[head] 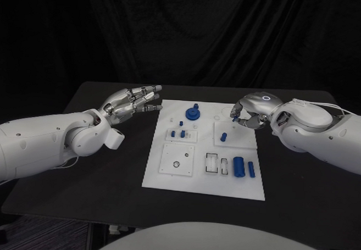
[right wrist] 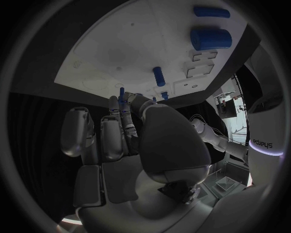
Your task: Assemble the parts on the task board
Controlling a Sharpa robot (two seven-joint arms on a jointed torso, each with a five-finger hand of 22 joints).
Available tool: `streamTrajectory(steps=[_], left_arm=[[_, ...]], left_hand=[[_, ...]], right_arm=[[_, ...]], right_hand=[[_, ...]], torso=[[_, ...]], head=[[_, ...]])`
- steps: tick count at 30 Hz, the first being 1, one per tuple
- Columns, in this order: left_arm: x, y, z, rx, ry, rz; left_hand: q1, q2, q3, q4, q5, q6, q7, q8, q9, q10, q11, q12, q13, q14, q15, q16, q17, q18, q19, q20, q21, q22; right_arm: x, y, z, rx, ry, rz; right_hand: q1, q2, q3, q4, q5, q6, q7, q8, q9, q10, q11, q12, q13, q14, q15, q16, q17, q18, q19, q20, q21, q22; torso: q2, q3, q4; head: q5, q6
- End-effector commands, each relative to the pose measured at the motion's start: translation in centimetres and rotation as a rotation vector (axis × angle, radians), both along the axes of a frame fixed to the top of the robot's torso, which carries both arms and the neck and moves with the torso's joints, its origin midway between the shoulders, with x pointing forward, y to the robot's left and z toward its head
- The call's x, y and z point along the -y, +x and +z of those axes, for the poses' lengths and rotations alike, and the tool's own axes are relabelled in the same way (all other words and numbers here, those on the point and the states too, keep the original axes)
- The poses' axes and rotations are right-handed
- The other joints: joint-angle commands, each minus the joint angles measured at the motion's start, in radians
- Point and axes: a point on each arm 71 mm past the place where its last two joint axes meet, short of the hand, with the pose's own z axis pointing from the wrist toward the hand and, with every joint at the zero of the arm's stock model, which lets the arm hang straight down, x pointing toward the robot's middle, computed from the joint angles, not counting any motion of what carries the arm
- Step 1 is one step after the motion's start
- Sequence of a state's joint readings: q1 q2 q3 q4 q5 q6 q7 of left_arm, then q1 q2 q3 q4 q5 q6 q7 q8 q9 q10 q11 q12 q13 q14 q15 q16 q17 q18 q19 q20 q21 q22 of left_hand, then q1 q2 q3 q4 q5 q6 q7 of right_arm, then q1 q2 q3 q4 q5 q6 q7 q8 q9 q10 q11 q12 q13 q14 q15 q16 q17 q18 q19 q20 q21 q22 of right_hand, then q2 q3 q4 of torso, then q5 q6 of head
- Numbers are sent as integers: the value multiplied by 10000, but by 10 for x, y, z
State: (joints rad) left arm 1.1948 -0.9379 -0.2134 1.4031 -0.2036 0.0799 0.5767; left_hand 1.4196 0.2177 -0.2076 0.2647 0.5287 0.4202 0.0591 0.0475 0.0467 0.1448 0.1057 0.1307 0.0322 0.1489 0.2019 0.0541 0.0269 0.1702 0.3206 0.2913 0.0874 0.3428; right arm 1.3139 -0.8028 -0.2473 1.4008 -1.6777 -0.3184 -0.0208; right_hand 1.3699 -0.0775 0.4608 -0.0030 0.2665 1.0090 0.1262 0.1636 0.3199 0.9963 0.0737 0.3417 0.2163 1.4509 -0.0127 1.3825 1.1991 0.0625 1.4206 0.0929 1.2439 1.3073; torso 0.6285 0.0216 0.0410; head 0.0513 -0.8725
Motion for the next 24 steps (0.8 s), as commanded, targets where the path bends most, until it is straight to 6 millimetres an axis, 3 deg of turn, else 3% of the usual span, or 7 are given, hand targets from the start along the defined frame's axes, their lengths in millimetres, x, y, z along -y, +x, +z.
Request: streamTrajectory(steps=[1,5,11,17,24], left_arm=[[3,-1,0,-7,-109,-172],[3,-1,-1,-15,-114,-192],[3,-1,-1,-28,-112,-192],[5,-1,-2,-55,-126,-243],[8,0,-2,-79,-154,-330]], left_hand=[[80,8,-3,-78,36,-15,53,51,7,-18,-40,54,13,77,18,46,16,-79,60,-9,60,-17],[80,8,-3,-78,36,-15,53,51,7,-18,-40,54,13,77,18,46,16,-79,60,-9,60,-17],[88,16,2,-80,40,-21,47,49,6,-19,-31,55,13,72,20,46,15,-83,56,-10,58,-26],[93,20,5,-81,42,-30,45,48,4,-22,-28,55,13,74,21,48,15,-85,63,-10,60,-23],[95,22,6,-81,43,-36,43,46,3,-21,-26,55,13,71,21,48,14,-86,53,-10,57,-34]], right_arm=[[-3,-2,8,240,147,-127],[-9,-9,12,180,234,80],[-34,-31,14,-270,347,822],[-64,-53,14,-568,502,1694],[-91,-63,6,-510,377,2498]], right_hand=[[79,21,-34,-1,-11,68,31,25,35,94,4,34,-16,-11,71,-3,-20,77,9,36,35,1697],[74,15,-51,5,-19,90,56,40,61,138,25,26,-33,-12,106,-10,-36,77,7,60,28,1694],[59,-7,-68,13,-15,67,97,26,77,168,66,0,-60,-13,147,-17,-55,79,2,92,11,1688],[90,-22,-51,-7,13,-8,155,-29,81,194,101,-47,-105,14,184,12,-13,79,14,133,25,1690],[127,-32,-44,-39,42,25,170,-22,98,242,107,-50,-120,22,193,17,-15,84,15,150,19,1688]], torso=[[-8,-7,3],[-3,-4,25],[4,3,17],[-3,-7,16],[-2,-35,34]], head=[[0,-2],[22,-2],[177,-2],[284,-2],[344,-2]])
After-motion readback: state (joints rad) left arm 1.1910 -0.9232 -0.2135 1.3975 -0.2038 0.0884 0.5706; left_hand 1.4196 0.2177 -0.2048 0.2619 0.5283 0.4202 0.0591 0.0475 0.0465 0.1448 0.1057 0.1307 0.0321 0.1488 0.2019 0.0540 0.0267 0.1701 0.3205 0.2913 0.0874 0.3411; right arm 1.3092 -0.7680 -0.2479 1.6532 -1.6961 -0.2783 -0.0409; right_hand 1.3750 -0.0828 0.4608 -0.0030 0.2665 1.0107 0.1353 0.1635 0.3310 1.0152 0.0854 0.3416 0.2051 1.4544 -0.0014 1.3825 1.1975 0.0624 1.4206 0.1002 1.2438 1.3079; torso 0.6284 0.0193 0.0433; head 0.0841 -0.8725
